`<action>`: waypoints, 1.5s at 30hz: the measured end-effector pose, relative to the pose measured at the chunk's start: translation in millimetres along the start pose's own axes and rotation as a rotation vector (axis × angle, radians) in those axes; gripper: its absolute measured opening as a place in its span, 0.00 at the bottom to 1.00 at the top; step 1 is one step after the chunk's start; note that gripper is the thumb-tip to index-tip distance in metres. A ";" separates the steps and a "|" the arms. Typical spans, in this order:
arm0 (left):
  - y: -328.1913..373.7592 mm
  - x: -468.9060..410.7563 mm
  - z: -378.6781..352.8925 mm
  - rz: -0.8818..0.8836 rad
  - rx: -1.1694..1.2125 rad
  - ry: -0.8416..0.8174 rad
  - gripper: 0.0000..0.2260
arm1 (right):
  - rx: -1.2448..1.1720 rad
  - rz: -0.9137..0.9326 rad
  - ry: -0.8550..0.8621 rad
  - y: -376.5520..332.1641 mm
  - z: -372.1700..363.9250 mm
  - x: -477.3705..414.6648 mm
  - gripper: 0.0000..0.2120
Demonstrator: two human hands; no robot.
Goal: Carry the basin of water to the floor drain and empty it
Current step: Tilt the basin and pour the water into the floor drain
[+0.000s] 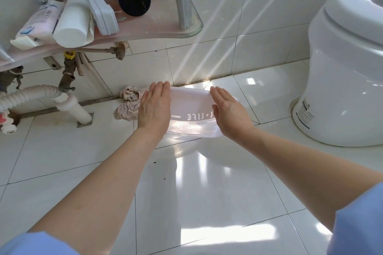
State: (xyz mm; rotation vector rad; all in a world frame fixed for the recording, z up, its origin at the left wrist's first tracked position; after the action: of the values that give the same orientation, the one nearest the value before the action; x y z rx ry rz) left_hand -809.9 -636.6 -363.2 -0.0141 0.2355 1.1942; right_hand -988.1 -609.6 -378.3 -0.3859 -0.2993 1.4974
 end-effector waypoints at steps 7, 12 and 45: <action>1.7 -6.6 0.1 0.004 -0.021 -0.025 0.20 | 0.017 0.000 -0.014 2.8 1.4 -2.8 0.23; 0.6 -8.0 0.0 0.009 -0.033 -0.037 0.21 | 0.011 -0.013 -0.017 1.9 -0.1 -6.0 0.23; 4.4 -17.9 3.1 0.007 -0.055 -0.001 0.24 | -0.019 -0.048 -0.017 2.4 -2.3 -12.6 0.26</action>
State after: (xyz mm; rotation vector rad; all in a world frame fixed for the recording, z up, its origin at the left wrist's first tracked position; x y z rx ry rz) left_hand -819.5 -651.0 -356.4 -0.0606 0.2015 1.2078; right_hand -990.1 -622.3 -380.8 -0.3788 -0.3341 1.4523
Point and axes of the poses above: each hand's wrist, its own x-axis away from the middle knuckle, its own z-axis out of the back of the hand, y = z × x, the point moved 5 cm from there along -x, towards the middle knuckle, and after that the axes turned 12 degrees about -z, right-handed, at the moved point
